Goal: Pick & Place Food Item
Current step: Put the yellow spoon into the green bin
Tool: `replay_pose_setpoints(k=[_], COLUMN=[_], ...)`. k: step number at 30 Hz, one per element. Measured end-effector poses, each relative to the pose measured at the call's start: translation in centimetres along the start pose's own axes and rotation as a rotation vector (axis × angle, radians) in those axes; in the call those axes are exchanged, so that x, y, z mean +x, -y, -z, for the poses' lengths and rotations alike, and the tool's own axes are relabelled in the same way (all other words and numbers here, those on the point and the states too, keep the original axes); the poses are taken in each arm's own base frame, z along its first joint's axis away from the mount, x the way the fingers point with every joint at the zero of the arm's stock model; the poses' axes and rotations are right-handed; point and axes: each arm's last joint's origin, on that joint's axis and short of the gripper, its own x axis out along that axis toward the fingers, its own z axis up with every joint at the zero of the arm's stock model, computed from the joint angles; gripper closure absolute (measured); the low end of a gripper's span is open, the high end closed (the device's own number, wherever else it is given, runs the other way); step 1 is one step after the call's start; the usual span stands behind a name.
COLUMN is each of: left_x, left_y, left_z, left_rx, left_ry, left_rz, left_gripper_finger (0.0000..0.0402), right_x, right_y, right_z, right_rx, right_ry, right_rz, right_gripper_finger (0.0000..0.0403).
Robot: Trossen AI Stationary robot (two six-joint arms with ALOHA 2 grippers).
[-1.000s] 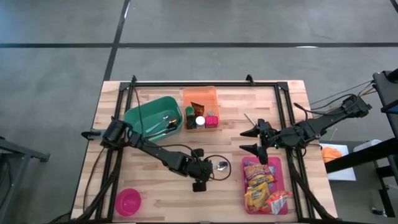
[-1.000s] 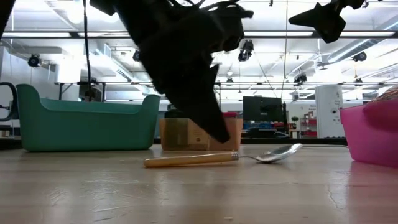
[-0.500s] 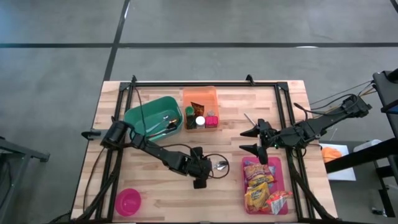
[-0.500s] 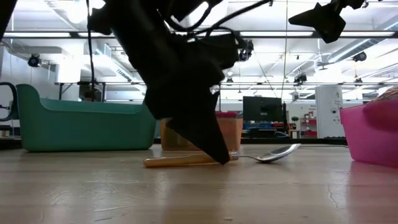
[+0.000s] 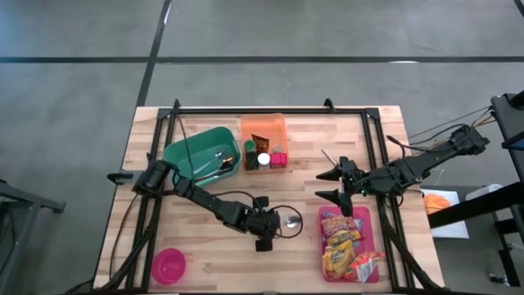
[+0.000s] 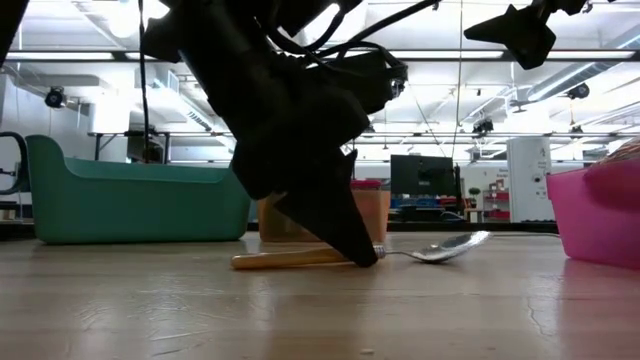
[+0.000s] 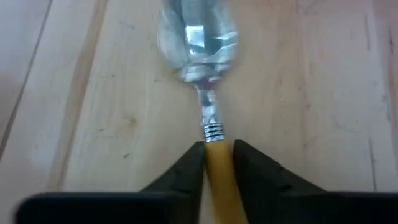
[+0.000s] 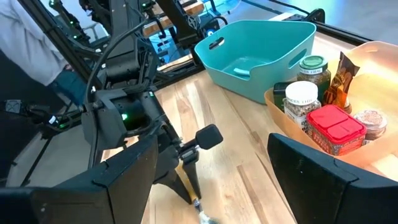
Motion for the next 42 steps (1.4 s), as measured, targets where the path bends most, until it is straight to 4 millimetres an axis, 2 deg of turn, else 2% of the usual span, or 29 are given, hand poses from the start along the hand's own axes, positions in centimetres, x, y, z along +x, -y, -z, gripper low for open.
replay_pose_setpoints(k=[3,4,29,37,39,42], left_x=[0.0,0.0,-0.8,-2.3,-2.9,-3.4], left_y=[-0.1,-0.1,0.1,-0.3,-0.4,-0.5], left_z=[0.1,0.1,-1.0,-1.2,-1.5,-1.6], left_rx=[0.004,0.003,0.007,0.006,0.001,-0.012], left_ry=[-0.009,-0.009,-0.035,-0.058,-0.043,-0.039], left_rz=[0.001,0.000,0.007,-0.020,-0.020,-0.018], left_gripper_finger=[0.0370,0.0377,0.0378,0.0379,0.0397,0.0396], right_x=[0.0,0.0,0.0,0.0,0.0,0.0], right_y=[0.0,0.0,0.0,0.0,0.0,0.0], right_z=[0.0,0.0,0.0,0.0,0.0,0.0], right_rx=[0.000,0.000,0.000,0.000,0.000,0.000], right_ry=[0.000,0.000,0.000,0.000,0.000,0.000], right_rz=[0.000,0.000,0.000,0.000,0.000,0.000], right_gripper_finger=[0.0103,0.0103,0.0103,0.0103,0.0103,0.0103])
